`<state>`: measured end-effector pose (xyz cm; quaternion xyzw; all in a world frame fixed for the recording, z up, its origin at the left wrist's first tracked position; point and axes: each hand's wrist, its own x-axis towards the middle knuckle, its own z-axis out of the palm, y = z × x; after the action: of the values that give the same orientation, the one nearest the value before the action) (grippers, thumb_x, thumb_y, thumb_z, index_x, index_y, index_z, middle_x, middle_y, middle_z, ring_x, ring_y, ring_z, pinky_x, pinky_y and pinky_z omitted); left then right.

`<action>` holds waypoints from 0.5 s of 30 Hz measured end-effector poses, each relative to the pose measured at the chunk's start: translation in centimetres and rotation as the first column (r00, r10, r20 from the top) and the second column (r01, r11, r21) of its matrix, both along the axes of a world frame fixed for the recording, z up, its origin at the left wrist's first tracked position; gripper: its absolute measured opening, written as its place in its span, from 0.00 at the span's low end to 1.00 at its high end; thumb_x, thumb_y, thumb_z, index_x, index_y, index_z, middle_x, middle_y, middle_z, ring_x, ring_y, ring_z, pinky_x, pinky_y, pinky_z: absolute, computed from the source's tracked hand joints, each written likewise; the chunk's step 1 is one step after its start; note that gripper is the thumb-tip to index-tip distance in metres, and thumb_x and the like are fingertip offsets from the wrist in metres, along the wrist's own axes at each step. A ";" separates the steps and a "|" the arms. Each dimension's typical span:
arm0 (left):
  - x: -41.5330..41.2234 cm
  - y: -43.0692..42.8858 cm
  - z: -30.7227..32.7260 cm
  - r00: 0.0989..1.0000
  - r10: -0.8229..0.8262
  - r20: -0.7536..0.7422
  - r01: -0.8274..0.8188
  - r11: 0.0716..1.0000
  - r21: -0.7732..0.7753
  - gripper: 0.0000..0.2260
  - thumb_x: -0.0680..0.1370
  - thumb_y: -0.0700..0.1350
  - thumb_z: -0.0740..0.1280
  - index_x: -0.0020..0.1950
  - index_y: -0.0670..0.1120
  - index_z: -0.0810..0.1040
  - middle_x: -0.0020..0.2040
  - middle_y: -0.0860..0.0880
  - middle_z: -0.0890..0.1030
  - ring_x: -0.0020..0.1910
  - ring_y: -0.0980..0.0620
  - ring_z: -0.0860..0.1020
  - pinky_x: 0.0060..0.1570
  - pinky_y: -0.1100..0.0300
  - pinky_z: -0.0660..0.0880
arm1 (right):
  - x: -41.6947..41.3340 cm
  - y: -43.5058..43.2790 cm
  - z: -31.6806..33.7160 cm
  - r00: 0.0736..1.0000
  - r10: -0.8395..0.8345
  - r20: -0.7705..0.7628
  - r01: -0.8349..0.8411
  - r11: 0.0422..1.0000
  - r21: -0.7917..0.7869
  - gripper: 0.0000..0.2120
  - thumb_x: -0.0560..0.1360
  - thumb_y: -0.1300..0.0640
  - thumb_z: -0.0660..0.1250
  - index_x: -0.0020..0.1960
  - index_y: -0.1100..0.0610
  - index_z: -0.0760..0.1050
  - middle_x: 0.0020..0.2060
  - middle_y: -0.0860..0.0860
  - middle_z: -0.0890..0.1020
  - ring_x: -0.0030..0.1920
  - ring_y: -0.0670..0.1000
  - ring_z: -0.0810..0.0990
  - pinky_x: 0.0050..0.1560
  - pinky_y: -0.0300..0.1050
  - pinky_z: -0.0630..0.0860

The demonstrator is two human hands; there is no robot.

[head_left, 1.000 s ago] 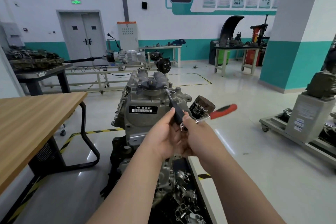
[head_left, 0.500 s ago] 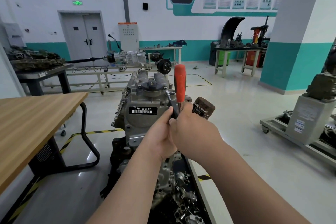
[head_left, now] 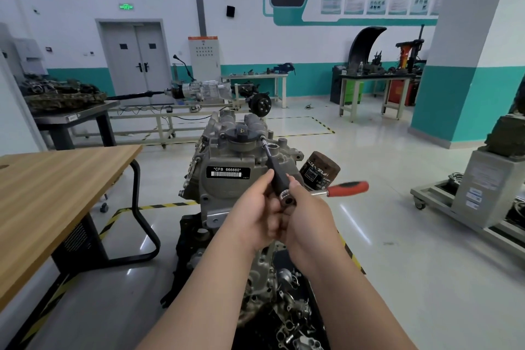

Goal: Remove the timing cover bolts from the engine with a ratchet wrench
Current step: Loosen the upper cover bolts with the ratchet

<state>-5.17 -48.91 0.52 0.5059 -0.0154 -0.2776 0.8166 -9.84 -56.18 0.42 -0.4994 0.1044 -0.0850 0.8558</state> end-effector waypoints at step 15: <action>-0.1 0.5 0.4 0.995 -0.049 -0.087 0.036 0.988 -0.148 0.17 0.81 0.56 0.58 0.49 0.43 0.77 0.35 0.49 0.83 0.27 0.54 0.78 0.26 0.66 0.75 | -1.4 0.7 -0.2 0.947 0.273 0.172 -0.293 0.501 0.815 0.14 0.82 0.50 0.54 0.45 0.47 0.78 0.30 0.50 0.75 0.19 0.45 0.68 0.22 0.35 0.67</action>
<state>-5.25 -48.40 0.92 0.4312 -0.0093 -0.3156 0.8452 -11.29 -55.44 0.22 -0.0447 0.0401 0.1101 0.9921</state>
